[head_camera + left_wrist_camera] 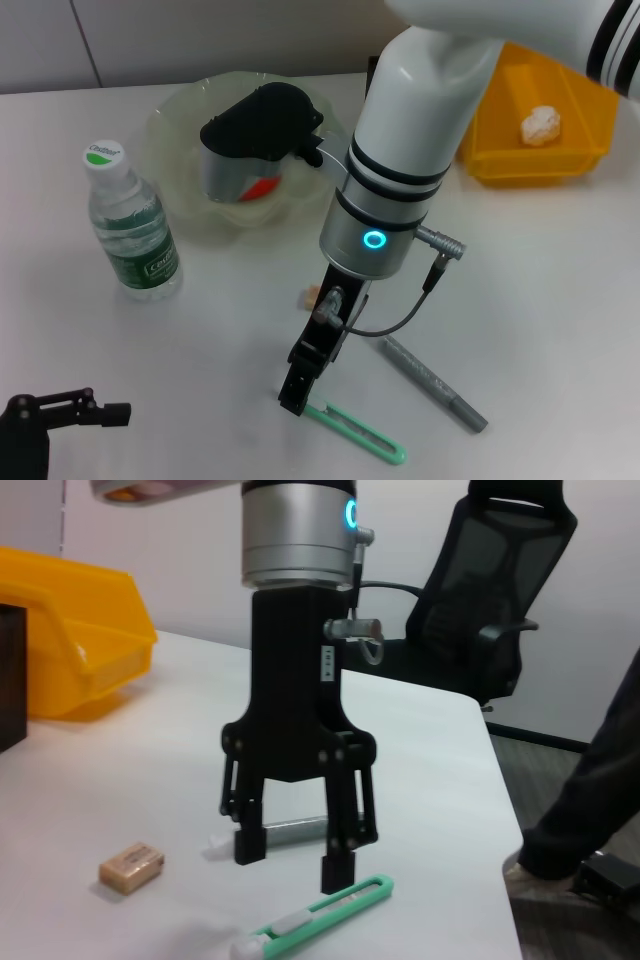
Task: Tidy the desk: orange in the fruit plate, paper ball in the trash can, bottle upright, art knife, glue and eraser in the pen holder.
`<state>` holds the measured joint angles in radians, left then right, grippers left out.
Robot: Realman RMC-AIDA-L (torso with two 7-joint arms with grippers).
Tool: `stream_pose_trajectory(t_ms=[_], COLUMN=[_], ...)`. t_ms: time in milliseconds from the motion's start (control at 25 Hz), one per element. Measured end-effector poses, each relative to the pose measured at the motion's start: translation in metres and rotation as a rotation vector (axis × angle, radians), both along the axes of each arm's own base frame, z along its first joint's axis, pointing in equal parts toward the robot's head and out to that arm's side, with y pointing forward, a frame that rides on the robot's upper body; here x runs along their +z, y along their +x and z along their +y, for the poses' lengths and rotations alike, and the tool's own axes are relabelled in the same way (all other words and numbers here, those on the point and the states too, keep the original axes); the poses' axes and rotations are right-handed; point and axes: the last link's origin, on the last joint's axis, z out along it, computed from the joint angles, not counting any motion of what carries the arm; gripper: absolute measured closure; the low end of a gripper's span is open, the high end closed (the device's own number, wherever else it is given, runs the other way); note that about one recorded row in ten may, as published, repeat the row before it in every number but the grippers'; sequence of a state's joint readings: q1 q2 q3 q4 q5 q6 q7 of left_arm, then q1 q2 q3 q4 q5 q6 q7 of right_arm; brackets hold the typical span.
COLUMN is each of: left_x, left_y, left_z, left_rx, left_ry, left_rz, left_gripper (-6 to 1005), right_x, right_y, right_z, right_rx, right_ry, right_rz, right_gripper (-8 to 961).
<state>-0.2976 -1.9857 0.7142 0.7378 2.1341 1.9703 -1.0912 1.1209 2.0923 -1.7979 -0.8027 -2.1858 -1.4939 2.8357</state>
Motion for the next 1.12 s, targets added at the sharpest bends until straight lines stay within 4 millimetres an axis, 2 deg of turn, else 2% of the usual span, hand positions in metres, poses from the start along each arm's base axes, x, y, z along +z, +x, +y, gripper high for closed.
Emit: stream_pose_trajectory(t_ms=[960,1120], left_x=[-0.01,-0.012], left_y=[0.005,0.005], left_z=[0.007,0.008], left_rx=[-0.016,-0.017], left_ry=[-0.013,-0.011], left_rz=[0.021,0.026], left_gripper=[158,158], right_x=[-0.018,-0.024], right_y=[0.004,0.004], right_z=[-0.001,-0.006], right_rx=[0.044,0.053], right_ry=[0.033,0.017], right_rz=[-0.014,-0.001], right_gripper=[175,175])
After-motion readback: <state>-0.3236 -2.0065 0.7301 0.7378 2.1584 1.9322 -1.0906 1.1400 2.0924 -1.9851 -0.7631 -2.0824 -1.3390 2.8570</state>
